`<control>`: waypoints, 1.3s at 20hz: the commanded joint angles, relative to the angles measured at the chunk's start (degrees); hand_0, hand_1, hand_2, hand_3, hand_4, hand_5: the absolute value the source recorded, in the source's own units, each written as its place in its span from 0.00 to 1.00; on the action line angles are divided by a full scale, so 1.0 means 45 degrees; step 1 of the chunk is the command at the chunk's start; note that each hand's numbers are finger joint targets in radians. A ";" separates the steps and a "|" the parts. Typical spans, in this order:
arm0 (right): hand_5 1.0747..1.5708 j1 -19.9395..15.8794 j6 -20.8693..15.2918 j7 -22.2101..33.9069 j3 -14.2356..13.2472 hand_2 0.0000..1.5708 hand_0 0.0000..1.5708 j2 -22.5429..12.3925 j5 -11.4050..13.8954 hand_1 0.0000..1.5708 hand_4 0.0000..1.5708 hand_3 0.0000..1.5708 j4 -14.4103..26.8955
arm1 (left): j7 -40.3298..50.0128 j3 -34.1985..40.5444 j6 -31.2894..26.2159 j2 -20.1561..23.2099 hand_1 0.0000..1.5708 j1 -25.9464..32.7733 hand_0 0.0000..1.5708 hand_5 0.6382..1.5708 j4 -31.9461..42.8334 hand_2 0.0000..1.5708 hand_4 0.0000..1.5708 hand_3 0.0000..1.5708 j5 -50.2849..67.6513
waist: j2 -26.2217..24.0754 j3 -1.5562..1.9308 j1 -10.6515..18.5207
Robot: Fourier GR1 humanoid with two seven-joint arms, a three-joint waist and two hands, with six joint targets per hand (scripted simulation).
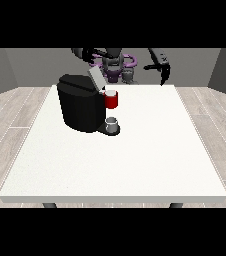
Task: Insert the coffee pod into the coffee machine and close the lid
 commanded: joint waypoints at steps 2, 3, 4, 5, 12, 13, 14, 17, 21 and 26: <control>1.00 -0.1651 0.0228 -0.0398 -0.1578 0.00 0.00 -0.0625 -0.0440 0.00 0.22 0.00 0.1236 | -0.0245 -0.0018 -0.0218 0.0306 0.00 -0.0073 0.00 1.00 -0.0623 0.00 0.23 0.00 0.0252 | 0.1118 0.0001 0.0364; 1.00 -0.1528 -0.0147 -0.0614 -0.1625 0.00 0.00 -0.0359 -0.0354 0.00 0.25 0.00 0.1662 | -0.0231 -0.0440 0.0069 -0.0071 0.00 0.0284 0.00 1.00 -0.0912 0.00 0.24 0.00 -0.0058 | 0.1076 0.0001 0.0455; 1.00 -0.2077 -0.0269 -0.0171 -0.1010 0.00 0.00 -0.0036 0.0132 0.00 0.26 0.00 0.1588 | -0.0574 0.0041 0.0165 0.0348 0.00 -0.0589 0.00 1.00 0.0025 0.00 0.24 0.00 0.0029 | 0.1508 -0.0003 -0.0038; 1.00 -0.2193 0.0039 0.0121 -0.1618 0.00 0.00 -0.0387 -0.0346 0.00 0.25 0.00 0.1583 | -0.0784 0.0091 0.0320 0.0256 0.00 -0.0075 0.00 1.00 0.0013 0.00 0.22 0.00 0.0073 | 0.1247 -0.0003 -0.0058; 1.00 -0.3113 0.0630 -0.0531 -0.2875 0.00 0.00 -0.1185 -0.0988 0.00 0.29 0.00 0.3654 | 0.0251 -0.0277 -0.0121 0.0182 0.00 0.0346 0.00 1.00 -0.1369 0.00 0.22 0.00 0.0679 | 0.1232 0.0001 0.0536; 1.00 -0.3320 -0.0212 -0.0567 -0.1963 0.00 0.00 -0.0242 -0.0258 0.00 0.29 0.00 0.3363 | -0.1420 0.0225 0.0230 0.0532 0.00 -0.0207 0.00 1.00 0.0207 0.00 0.24 0.00 0.0380 | 0.1765 -0.0005 0.0067; 1.00 -0.3206 -0.0233 -0.0988 -0.2528 0.00 0.00 -0.0655 -0.0407 0.00 0.28 0.00 0.3870 | -0.1103 0.0101 -0.0243 0.0789 0.00 0.0351 0.00 1.00 -0.0504 0.00 0.23 0.00 0.0492 | 0.1675 -0.0002 0.0490; 1.00 -0.3650 0.0151 -0.1956 -0.3013 0.00 0.00 -0.0971 -0.0814 0.00 0.28 0.00 0.4675 | 0.0023 -0.0129 0.0380 0.0520 0.00 -0.0682 0.00 1.00 -0.1122 0.00 0.23 0.00 0.0429 | 0.2028 0.0003 0.0459; 1.00 -0.4019 -0.0237 -0.1499 -0.2801 0.00 0.00 -0.0752 -0.0502 0.00 0.28 0.00 0.4954 | 0.0580 -0.0158 0.0422 0.0147 0.00 -0.0923 0.00 1.00 -0.0834 0.00 0.25 0.00 0.0829 | 0.1937 0.0000 0.0353; 1.00 -0.4234 -0.0278 -0.1969 -0.2550 0.00 0.00 -0.0481 -0.0411 0.00 0.25 0.00 0.5016 | -0.0369 0.0323 0.0188 0.0775 0.00 -0.1168 0.00 1.00 -0.0046 0.00 0.22 0.00 0.0962 | 0.2558 -0.0002 0.0402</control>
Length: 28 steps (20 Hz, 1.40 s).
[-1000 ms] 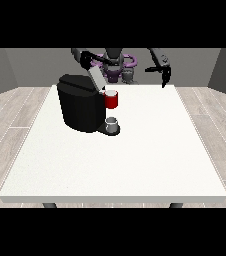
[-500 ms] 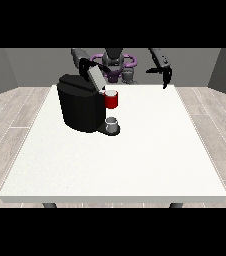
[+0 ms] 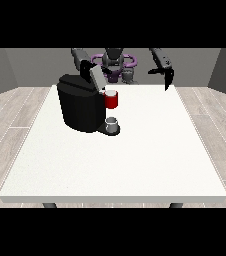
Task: Insert the coffee pod into the coffee machine and close the lid
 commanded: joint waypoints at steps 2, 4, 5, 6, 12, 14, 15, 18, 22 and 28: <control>1.00 -0.0734 -0.0100 0.0094 0.0075 0.00 0.00 0.0188 0.0067 0.00 0.27 0.00 0.0592 | -0.0707 0.0114 0.0322 -0.0092 0.00 -0.0411 0.00 1.00 0.0721 0.00 0.23 0.00 -0.0078 | 0.0826 0.0116 0.0005; 1.00 -0.0341 0.0177 -0.0159 0.0040 0.00 0.00 -0.0007 0.0026 0.00 0.27 0.00 0.0803 | -0.0343 0.0219 -0.0224 0.0390 0.00 -0.0203 0.00 1.00 0.0560 0.00 0.22 0.00 0.0180 | 0.0518 0.0120 0.0121; 1.00 -0.1467 -0.0082 0.0422 -0.0349 0.00 0.00 -0.0307 0.0032 0.00 0.25 0.00 0.1062 | -0.0097 -0.0627 0.0591 -0.0627 0.00 -0.0139 0.00 1.00 -0.0128 0.00 0.22 0.00 -0.0445 | 0.0640 0.0122 0.0799; 1.00 -0.1031 0.0109 0.0142 0.0053 0.00 0.00 -0.0085 0.0161 0.00 0.25 0.00 0.1015 | -0.0130 -0.0170 0.0231 0.0054 0.00 -0.0230 0.00 1.00 0.0359 0.00 0.24 0.00 -0.0222 | 0.0550 0.0120 0.0424; 1.00 -0.1987 -0.0063 0.0720 0.0591 0.00 0.00 0.0189 0.0810 0.00 0.27 0.00 0.1514 | 0.0379 -0.0108 -0.0057 -0.0017 0.00 -0.0577 0.00 1.00 0.0590 0.00 0.23 0.00 0.0294 | 0.0083 0.0120 0.0497; 1.00 -0.2364 -0.0223 0.0560 0.0451 0.00 0.00 0.0230 0.0773 0.00 0.28 0.00 0.1711 | -0.0375 0.0105 -0.0526 0.0553 0.00 -0.0377 0.00 1.00 0.1075 0.00 0.25 0.00 0.0286 | 0.0511 0.0119 0.0657; 1.00 -0.2507 -0.0368 0.1683 0.1110 0.00 0.00 0.0590 0.1302 0.00 0.26 0.00 0.1515 | -0.0032 0.0263 -0.0192 0.0366 0.00 -0.0697 0.00 1.00 0.1506 0.00 0.25 0.00 0.0386 | -0.0001 0.0116 0.0273; 1.00 -0.3198 -0.1326 0.1499 0.1324 0.00 0.00 0.0838 0.1404 0.00 0.25 0.00 0.1803 | 0.0278 0.0517 -0.0932 0.1007 0.00 -0.1513 0.00 1.00 0.1586 0.00 0.22 0.00 0.0826 | 0.0461 0.0118 0.0861; 1.00 -0.4163 -0.1213 0.1436 0.1061 0.00 0.00 0.0440 0.2082 0.00 0.28 0.00 0.2341 | -0.0932 -0.0024 -0.0654 0.0604 0.00 -0.0778 0.00 1.00 0.1673 0.00 0.22 0.00 0.0162 | 0.0708 0.0117 0.1157; 1.00 -0.4519 -0.1094 0.1625 0.2181 0.00 0.00 0.0841 0.1103 0.00 0.25 0.00 0.1744 | -0.0683 0.0224 -0.0282 0.0446 0.00 -0.1700 0.00 1.00 0.2728 0.00 0.22 0.00 0.0306 | 0.0448 0.0114 0.0783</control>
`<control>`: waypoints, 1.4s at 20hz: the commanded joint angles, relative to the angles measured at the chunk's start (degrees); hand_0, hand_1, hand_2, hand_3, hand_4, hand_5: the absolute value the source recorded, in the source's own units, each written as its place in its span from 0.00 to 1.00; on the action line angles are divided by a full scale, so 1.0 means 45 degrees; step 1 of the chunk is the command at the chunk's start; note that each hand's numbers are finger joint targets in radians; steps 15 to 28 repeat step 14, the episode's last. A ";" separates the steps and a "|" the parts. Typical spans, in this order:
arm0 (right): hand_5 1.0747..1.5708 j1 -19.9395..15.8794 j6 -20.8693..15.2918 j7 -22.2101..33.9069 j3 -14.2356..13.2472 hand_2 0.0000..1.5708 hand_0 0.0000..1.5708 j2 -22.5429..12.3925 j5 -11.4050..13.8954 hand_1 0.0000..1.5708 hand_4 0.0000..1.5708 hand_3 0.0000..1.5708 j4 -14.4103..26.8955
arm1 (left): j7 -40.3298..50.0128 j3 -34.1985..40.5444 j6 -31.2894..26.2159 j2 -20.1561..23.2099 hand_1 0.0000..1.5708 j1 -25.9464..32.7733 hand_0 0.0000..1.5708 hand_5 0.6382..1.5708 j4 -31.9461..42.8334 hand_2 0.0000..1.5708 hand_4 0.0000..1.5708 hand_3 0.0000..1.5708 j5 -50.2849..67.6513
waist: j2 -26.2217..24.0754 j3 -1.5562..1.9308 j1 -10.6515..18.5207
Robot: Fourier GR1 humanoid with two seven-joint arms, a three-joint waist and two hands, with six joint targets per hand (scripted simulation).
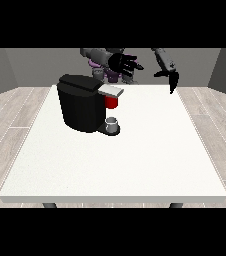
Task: Insert the coffee pod into the coffee machine and close the lid
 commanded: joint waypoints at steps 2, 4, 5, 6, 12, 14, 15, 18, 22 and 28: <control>1.00 0.0596 -0.0003 -0.0232 0.1119 0.00 0.00 0.0195 -0.0432 0.00 0.24 0.00 -0.0268 | -0.1080 -0.0324 0.0002 -0.0030 0.00 0.0612 0.00 1.00 0.0669 0.00 0.25 0.00 -0.0528 | -0.0458 -0.0003 -0.0139; 1.00 0.0550 0.0182 -0.0430 0.0978 0.00 0.00 0.0198 -0.0854 0.00 0.25 0.00 0.0268 | 0.0458 -0.0458 -0.0013 -0.0320 0.00 0.0106 0.00 1.00 -0.0138 0.00 0.23 0.00 -0.0088 | -0.0631 0.0004 0.0310; 1.00 0.0695 0.0342 -0.0764 0.1406 0.00 0.00 0.0199 -0.1060 0.00 0.27 0.00 0.0061 | -0.0035 -0.0280 0.0093 -0.0176 0.00 -0.0212 0.00 1.00 0.0201 0.00 0.22 0.00 -0.0140 | -0.0250 0.0001 0.0168; 1.00 0.0546 0.0534 -0.0614 0.1474 0.00 0.00 0.0200 -0.0794 0.00 0.30 0.00 0.0104 | -0.0343 -0.0305 0.0165 -0.0305 0.00 0.0047 0.00 1.00 0.0282 0.00 0.19 0.00 -0.0164 | -0.0471 0.0000 0.0007; 1.00 0.2799 0.1226 -0.2068 0.4277 0.00 0.00 0.0203 -0.1853 0.00 0.31 0.00 -0.0874 | -0.0704 -0.0710 0.0113 -0.0570 0.00 0.0376 0.00 1.00 0.0669 0.00 0.11 0.00 -0.0514 | -0.0809 0.0005 0.0186; 1.00 0.4516 0.1388 -0.2851 0.5195 0.00 0.00 0.0203 -0.2909 0.00 0.29 0.00 -0.1702 | -0.0638 -0.0356 0.0353 -0.0474 0.00 0.0442 0.00 1.00 0.0973 0.00 0.11 0.00 -0.0356 | -0.1077 0.0009 -0.0286; 1.00 0.4516 0.1388 -0.2851 0.5195 0.00 0.00 0.0203 -0.2909 0.00 0.29 0.00 -0.1702 | -0.0638 -0.0356 0.0353 -0.0474 0.00 0.0442 0.00 1.00 0.0973 0.00 0.11 0.00 -0.0356 | -0.1077 0.0009 -0.0286; 1.00 0.4516 0.1388 -0.2851 0.5195 0.00 0.00 0.0203 -0.2909 0.00 0.29 0.00 -0.1702 | -0.0638 -0.0356 0.0353 -0.0474 0.00 0.0442 0.00 1.00 0.0973 0.00 0.11 0.00 -0.0356 | -0.1077 0.0009 -0.0286; 1.00 0.4516 0.1388 -0.2851 0.5195 0.00 0.00 0.0203 -0.2909 0.00 0.29 0.00 -0.1702 | -0.0638 -0.0356 0.0353 -0.0474 0.00 0.0442 0.00 1.00 0.0973 0.00 0.11 0.00 -0.0356 | -0.1077 0.0009 -0.0286; 1.00 0.4516 0.1388 -0.2851 0.5195 0.00 0.00 0.0203 -0.2909 0.00 0.29 0.00 -0.1702 | -0.0638 -0.0356 0.0353 -0.0474 0.00 0.0442 0.00 1.00 0.0973 0.00 0.11 0.00 -0.0356 | -0.1077 0.0009 -0.0286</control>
